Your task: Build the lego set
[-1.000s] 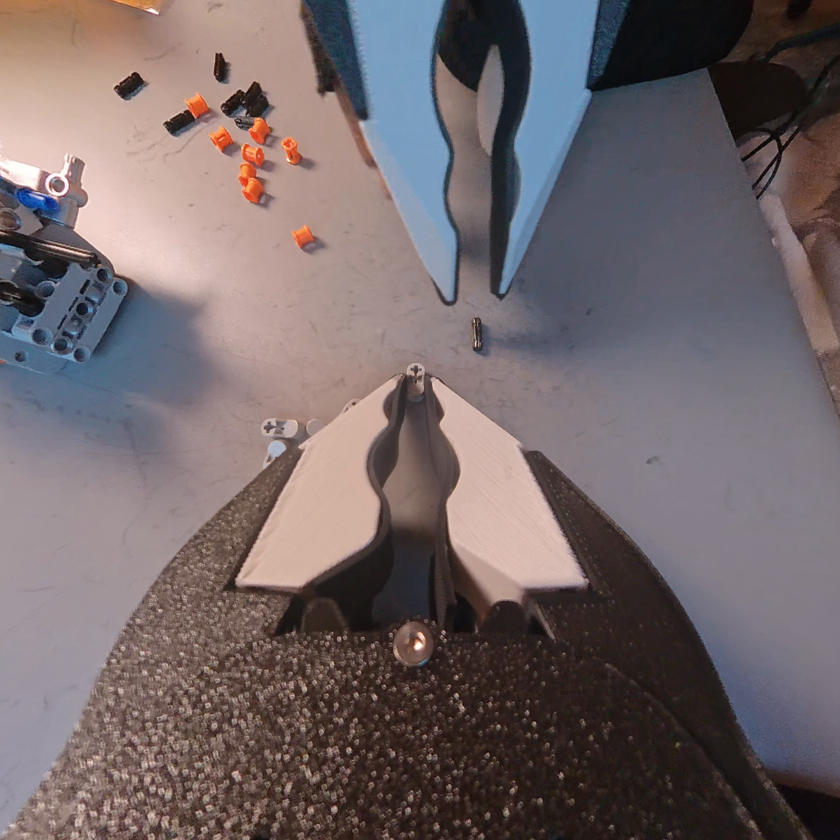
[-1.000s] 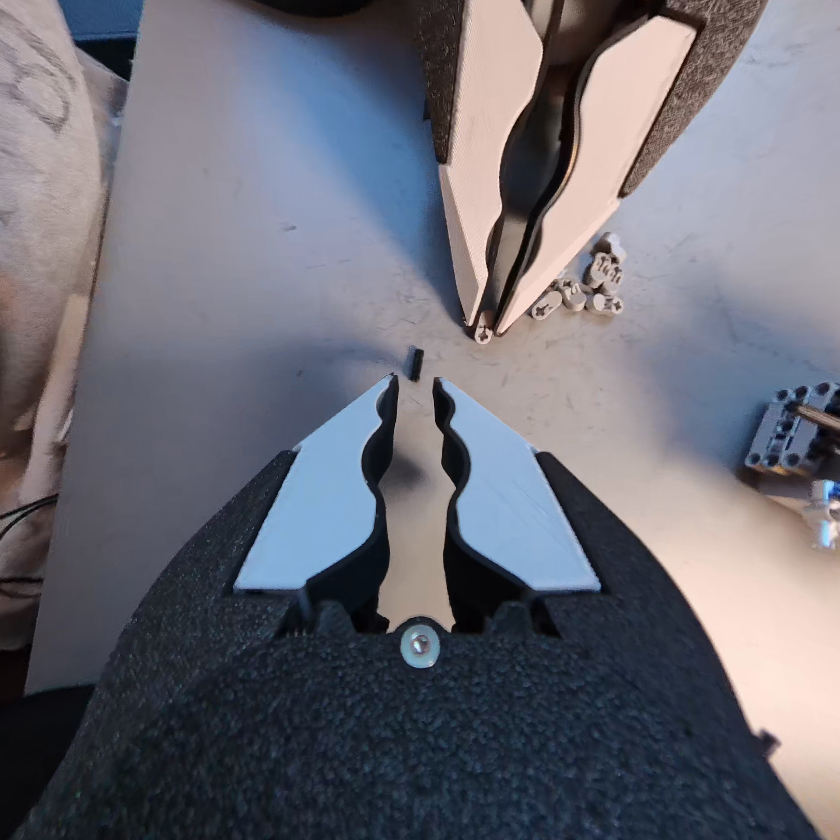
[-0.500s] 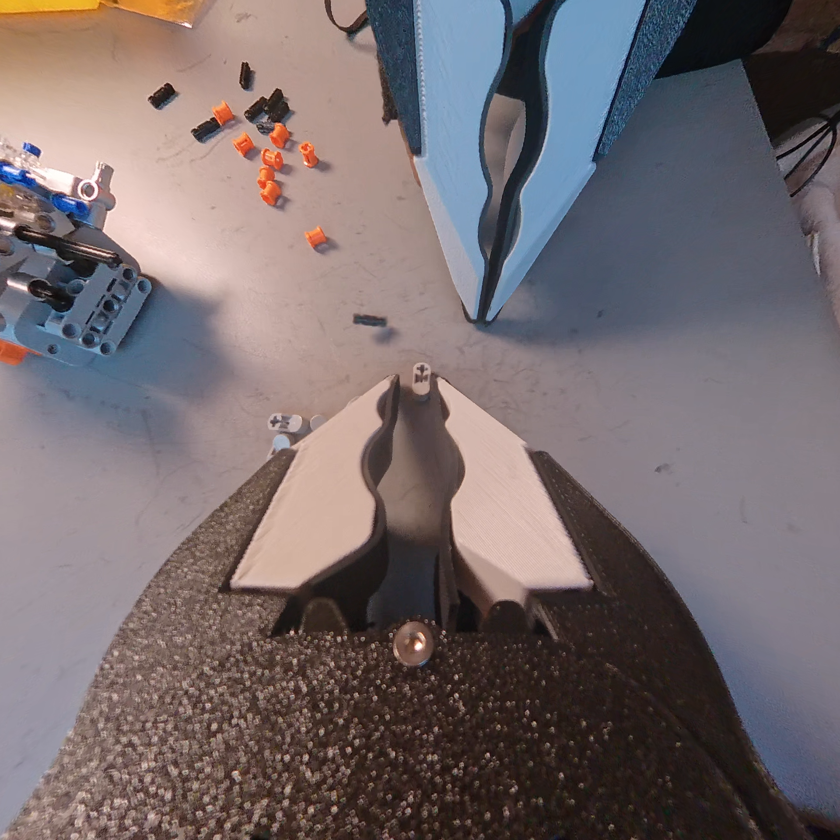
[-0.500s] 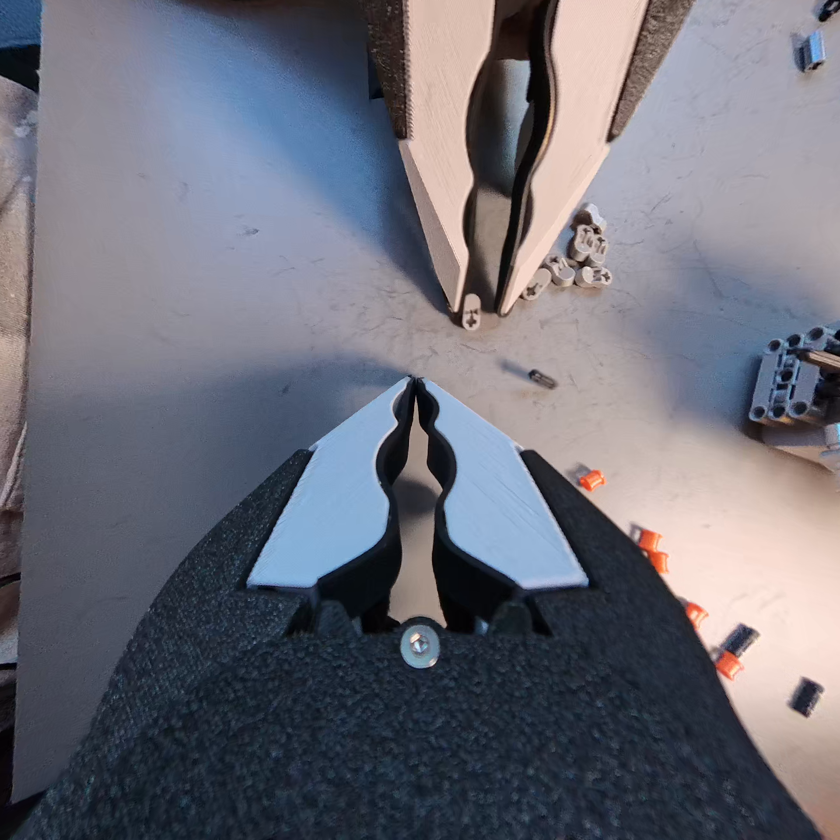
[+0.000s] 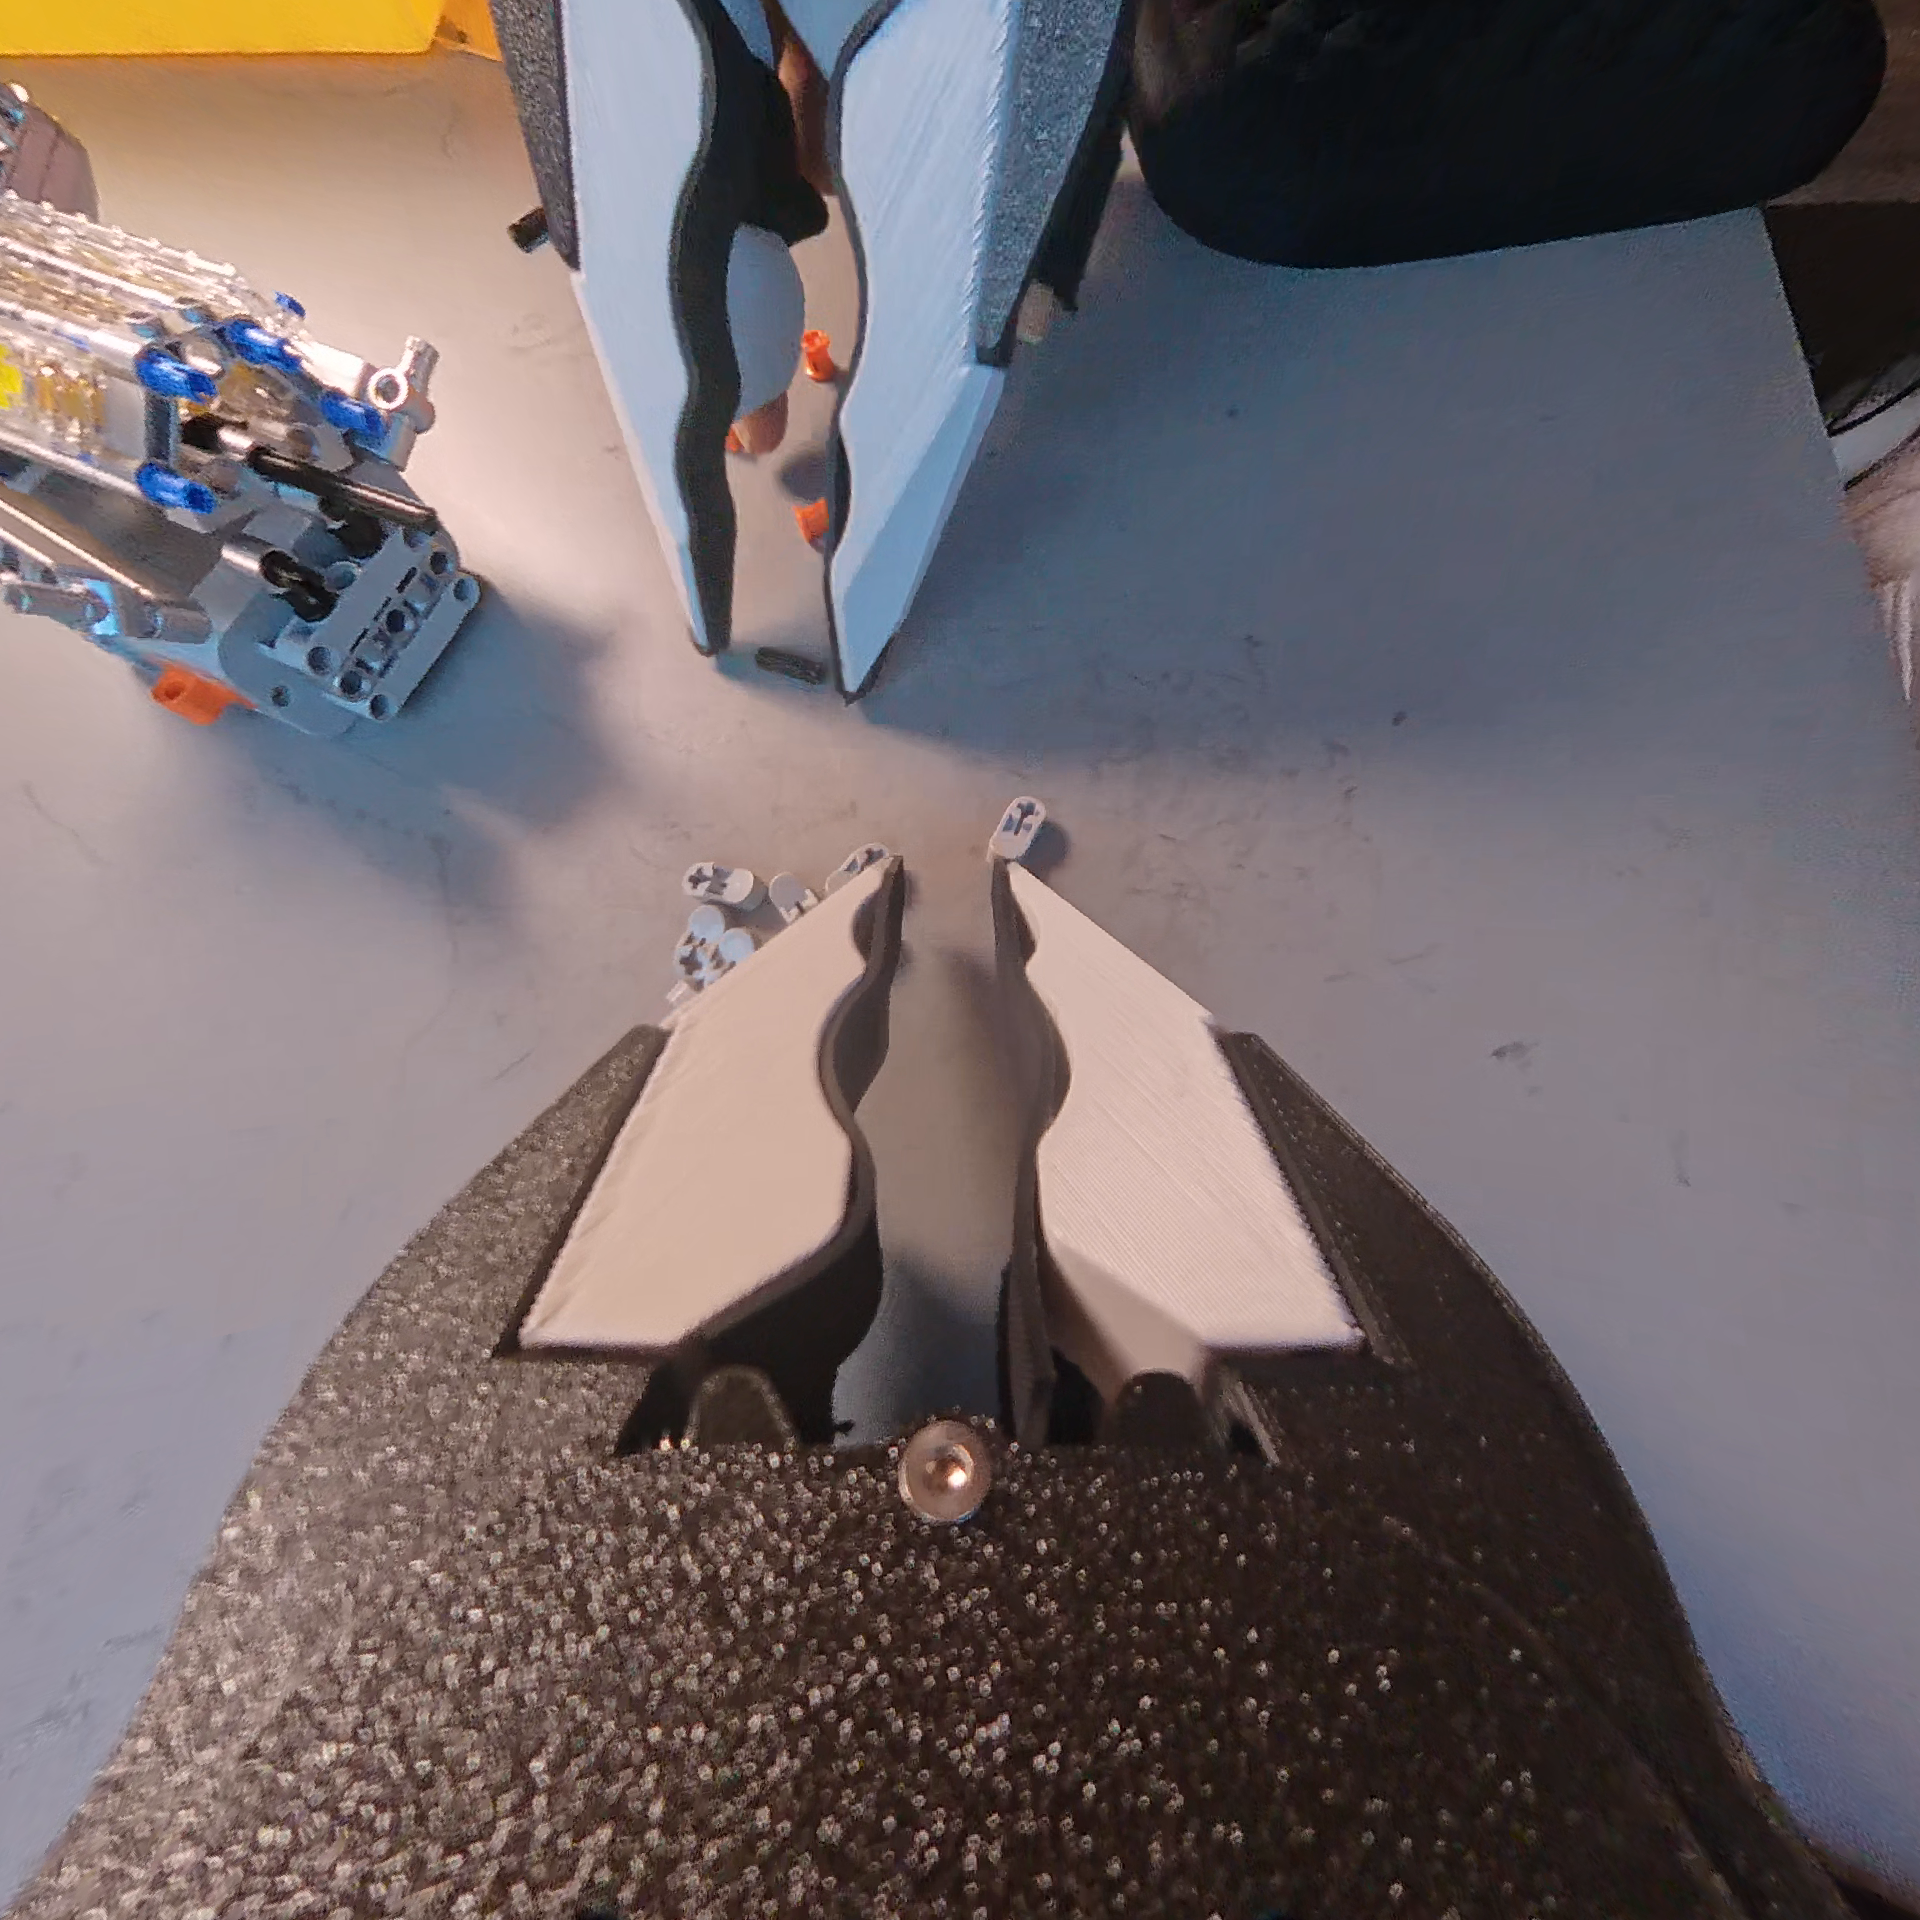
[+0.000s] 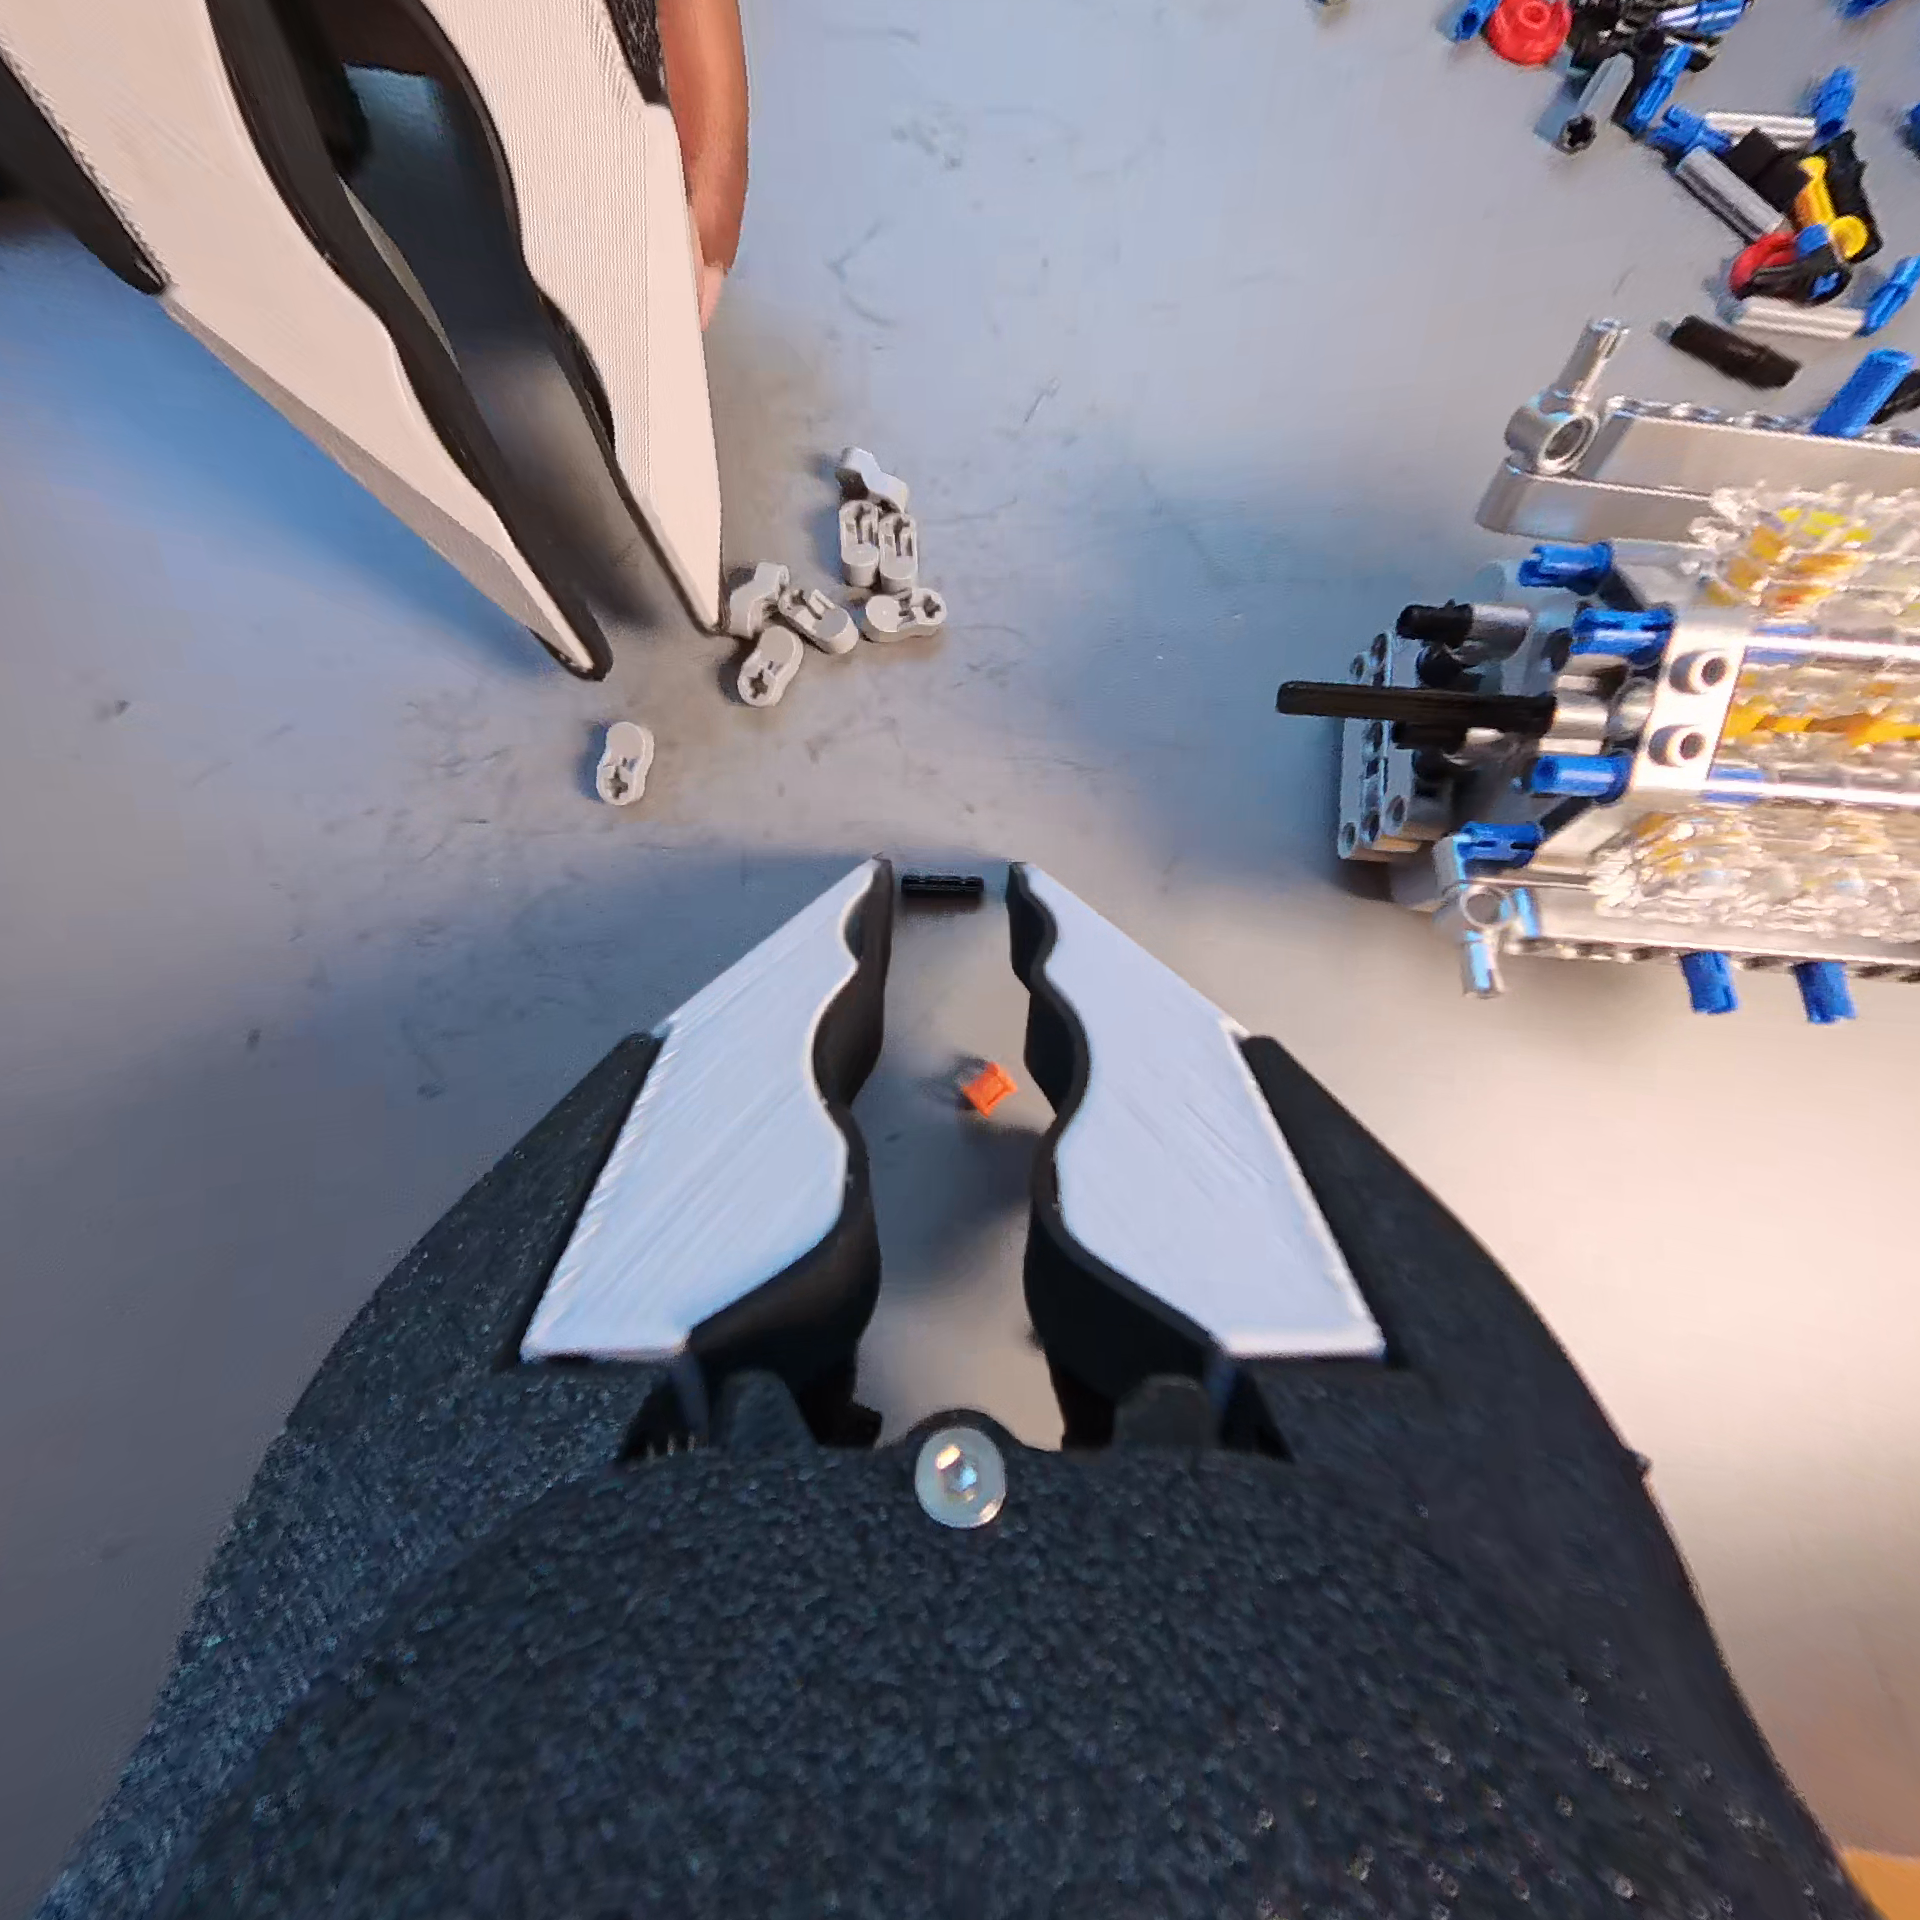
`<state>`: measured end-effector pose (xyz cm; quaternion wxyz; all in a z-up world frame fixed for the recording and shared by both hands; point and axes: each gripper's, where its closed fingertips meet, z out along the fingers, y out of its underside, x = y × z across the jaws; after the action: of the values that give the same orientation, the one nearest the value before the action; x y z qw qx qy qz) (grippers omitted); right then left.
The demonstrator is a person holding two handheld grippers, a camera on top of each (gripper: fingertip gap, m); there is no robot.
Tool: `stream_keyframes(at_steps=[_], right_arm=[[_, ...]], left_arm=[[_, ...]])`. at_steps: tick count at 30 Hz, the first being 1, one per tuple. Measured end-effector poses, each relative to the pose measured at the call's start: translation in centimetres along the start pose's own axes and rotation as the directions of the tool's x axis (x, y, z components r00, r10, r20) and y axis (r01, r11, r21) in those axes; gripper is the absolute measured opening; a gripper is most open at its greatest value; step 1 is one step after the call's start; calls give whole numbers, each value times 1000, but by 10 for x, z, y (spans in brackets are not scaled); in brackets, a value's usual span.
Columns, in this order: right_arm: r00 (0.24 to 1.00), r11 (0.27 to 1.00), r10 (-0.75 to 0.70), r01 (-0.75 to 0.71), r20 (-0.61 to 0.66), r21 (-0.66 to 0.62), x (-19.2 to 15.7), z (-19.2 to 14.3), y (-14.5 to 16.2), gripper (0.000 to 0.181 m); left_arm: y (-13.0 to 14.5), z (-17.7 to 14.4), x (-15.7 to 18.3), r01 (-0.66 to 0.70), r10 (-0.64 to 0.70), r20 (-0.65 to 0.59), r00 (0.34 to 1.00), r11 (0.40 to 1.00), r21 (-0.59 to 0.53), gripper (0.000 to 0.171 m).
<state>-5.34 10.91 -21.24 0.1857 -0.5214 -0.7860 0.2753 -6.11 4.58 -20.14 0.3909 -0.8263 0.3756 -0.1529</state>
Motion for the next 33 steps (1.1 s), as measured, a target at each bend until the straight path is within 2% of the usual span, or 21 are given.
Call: stream_keyframes(at_steps=[1,7,11,14,17,21,24,30,33], right_arm=[[1000,1000,-14,14,1,-8,0,0,1,15],[997,997,-78,78,-21,10,-6,-3,4,14],[981,973,-176,185,-76,138,-21,-15,-10,14],[942,908,-280,323,-188,268,-37,-35,-35,15],[895,837,-334,426,-296,344,-48,-53,-55,15],[858,783,-355,489,-371,383,-58,-68,-68,15],[847,764,-362,509,-389,397,-64,-73,-72,15],[830,755,-370,531,-417,386,-67,-76,-69,14],[860,766,-359,493,-363,411,-70,-76,-67,17]], left_arm=[[0,-1,-1,6,-6,8,1000,1000,4,15],[-3,-1,-10,76,-78,34,996,996,41,14],[-20,-6,-16,240,-244,11,970,960,148,13],[-43,-15,-10,407,-383,-139,913,874,267,13],[-58,-22,-5,553,-468,-308,828,772,314,15],[-77,-32,12,677,-470,-529,706,667,311,15],[-89,-40,21,718,-438,-623,648,625,307,11],[-90,-40,25,707,-419,-628,655,634,314,2],[-88,-38,27,645,-390,-581,714,690,329,1]])
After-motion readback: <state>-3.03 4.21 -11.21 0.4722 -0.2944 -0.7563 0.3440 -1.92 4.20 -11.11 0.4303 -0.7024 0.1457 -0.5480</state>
